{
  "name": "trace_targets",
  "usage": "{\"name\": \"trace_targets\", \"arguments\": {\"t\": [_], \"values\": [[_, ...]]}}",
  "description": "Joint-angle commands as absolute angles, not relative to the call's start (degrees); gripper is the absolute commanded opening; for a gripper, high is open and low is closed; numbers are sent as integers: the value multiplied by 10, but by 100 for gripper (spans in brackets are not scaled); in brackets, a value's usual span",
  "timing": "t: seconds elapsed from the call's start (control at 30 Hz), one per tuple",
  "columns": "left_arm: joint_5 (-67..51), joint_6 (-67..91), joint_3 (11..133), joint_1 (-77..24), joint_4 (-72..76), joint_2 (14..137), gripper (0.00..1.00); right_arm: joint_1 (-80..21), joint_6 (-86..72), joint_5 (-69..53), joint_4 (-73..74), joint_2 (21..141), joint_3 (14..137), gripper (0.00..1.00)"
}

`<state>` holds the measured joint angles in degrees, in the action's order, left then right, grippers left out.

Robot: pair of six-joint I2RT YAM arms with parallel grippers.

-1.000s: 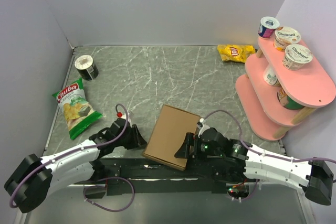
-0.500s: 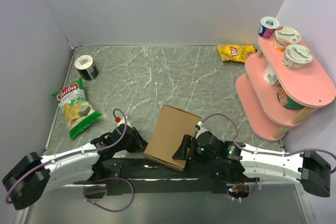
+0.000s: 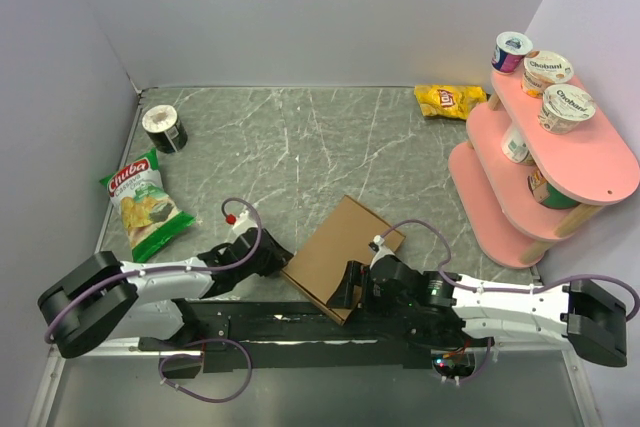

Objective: Fold the paper box

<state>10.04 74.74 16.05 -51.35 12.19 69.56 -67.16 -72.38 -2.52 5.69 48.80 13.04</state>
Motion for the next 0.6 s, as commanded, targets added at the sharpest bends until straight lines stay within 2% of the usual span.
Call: {"name": "trace_targets", "arguments": {"t": [0.0,0.23,0.43,0.57], "values": [[-31,787,160,-555,210,715,24,-671,-712,83,-141,511,147,98],[-27,880,126,-594,320,728,24,-671,-719,113,-161,530,145,98],[-27,879,161,-624,328,769,27,-671,-715,128,-198,552,142,98],[-33,926,115,-624,440,794,27,-673,-708,143,-185,545,149,98]]}}
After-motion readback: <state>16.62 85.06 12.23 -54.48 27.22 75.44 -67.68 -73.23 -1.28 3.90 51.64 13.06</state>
